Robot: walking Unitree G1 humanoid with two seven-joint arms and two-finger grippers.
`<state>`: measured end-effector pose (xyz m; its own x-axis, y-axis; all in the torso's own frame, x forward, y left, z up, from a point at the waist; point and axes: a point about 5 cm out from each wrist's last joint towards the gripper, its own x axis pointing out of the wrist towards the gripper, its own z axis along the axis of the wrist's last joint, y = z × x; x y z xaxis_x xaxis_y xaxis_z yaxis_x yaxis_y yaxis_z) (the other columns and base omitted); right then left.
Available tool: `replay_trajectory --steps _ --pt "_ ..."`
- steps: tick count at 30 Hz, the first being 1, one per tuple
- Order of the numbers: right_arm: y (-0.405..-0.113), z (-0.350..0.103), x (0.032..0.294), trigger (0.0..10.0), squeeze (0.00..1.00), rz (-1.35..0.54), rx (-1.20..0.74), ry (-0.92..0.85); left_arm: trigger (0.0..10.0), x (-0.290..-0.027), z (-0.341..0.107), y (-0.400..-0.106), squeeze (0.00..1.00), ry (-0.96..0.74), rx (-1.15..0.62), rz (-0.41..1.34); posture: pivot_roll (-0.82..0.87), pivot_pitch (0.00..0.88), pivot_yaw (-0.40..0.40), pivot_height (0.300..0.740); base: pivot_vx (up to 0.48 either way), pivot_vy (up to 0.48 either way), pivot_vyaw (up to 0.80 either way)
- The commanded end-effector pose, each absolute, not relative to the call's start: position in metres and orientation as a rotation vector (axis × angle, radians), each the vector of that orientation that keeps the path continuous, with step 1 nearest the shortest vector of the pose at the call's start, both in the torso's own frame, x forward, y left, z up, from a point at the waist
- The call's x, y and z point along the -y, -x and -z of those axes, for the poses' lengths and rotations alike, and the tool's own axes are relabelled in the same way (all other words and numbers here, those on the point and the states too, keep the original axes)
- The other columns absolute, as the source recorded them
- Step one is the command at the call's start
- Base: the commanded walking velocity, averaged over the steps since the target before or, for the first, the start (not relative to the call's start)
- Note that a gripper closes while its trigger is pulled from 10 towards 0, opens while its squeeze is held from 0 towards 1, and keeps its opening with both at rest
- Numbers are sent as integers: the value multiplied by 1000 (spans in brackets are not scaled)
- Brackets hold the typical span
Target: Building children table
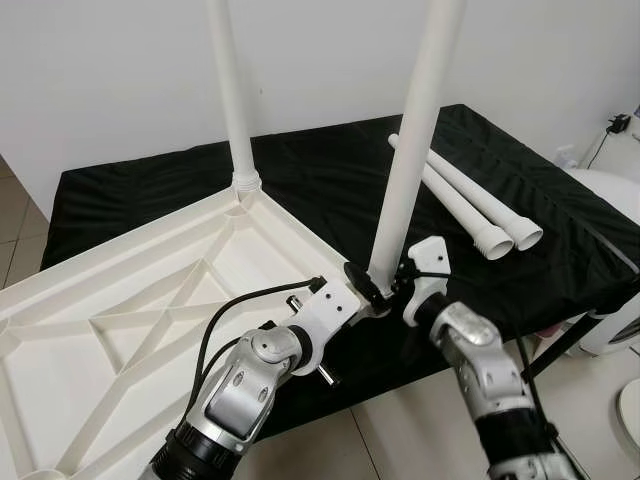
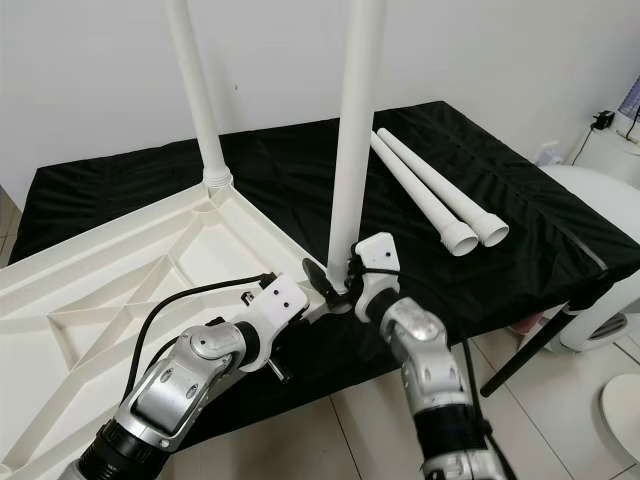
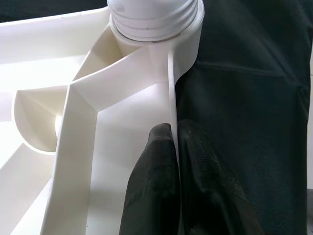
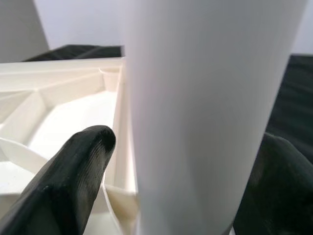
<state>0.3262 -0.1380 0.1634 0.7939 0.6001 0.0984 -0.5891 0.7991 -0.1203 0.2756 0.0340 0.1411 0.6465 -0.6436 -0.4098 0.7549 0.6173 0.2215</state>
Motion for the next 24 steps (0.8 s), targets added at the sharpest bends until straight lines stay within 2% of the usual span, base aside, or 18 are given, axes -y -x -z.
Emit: replay_trajectory --steps 1,11,23,24 --pt "-329 -162 139 10000 0 -682 129 82 10000 -32 -145 -278 0 -408 -283 790 -115 66 50 740 0 0 0" --pt "-344 -169 142 10000 0 -898 80 140 10000 -32 -146 -278 0 -411 -280 791 -106 66 58 740 0 0 0" --pt "-343 -161 150 10000 0 -998 31 163 10000 -32 -146 -276 0 -408 -281 792 -107 70 59 740 0 0 0" --pt "-342 -159 153 8863 0 -1002 24 167 10000 -32 -146 -276 0 -409 -282 793 -109 70 60 740 0 0 0"
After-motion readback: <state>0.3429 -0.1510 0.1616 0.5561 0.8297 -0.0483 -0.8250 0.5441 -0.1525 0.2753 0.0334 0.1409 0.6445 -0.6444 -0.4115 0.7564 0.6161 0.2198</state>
